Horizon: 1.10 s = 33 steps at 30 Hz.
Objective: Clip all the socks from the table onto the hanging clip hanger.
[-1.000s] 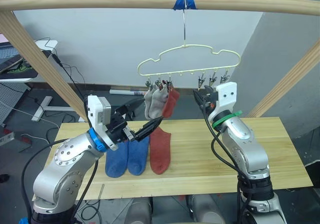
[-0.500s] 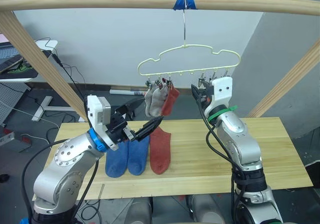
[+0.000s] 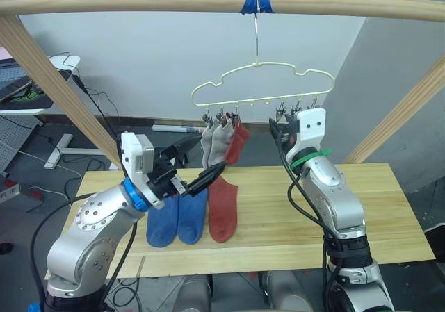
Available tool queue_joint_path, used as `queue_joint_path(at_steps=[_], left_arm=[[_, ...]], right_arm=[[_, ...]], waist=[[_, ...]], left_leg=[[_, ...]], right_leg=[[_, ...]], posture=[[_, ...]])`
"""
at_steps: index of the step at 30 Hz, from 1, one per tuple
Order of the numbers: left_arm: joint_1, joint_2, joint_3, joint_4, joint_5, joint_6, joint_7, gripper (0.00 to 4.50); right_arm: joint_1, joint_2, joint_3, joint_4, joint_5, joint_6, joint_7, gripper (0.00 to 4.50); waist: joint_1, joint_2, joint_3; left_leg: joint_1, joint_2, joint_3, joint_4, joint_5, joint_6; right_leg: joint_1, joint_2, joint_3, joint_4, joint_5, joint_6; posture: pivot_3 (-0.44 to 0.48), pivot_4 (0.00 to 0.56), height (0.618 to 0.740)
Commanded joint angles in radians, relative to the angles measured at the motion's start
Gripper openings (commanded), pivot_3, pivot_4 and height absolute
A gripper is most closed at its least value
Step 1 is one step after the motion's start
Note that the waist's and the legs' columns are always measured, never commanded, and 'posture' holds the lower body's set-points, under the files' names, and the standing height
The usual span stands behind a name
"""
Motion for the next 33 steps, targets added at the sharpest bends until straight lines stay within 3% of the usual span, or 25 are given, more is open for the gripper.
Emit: queue_joint_path(at_steps=[1, 33], left_arm=[[-0.010, 0.004, 0.004, -0.020, -0.006, -0.028, -0.010, 4.50], [0.000, 0.000, -0.007, -0.026, 0.005, -0.036, -0.006, 4.50]], right_arm=[[-0.031, 0.005, -0.016, -0.017, -0.002, -0.006, -0.012, 2.18], [-0.102, 0.069, -0.018, 0.049, 0.014, -0.024, -0.015, 2.18]], waist=[[0.000, 0.000, 0.000], [0.000, 0.000, 0.000]], left_leg=[[0.000, 0.000, 0.000, 0.000, 0.000, 0.000], [0.000, 0.000, 0.000, 0.000, 0.000, 0.000]], right_leg=[[0.000, 0.000, 0.000, 0.000, 0.000, 0.000], [0.000, 0.000, 0.000, 0.000, 0.000, 0.000]], posture=[[-0.054, 0.187, 0.740], [-0.041, 0.189, 0.740]])
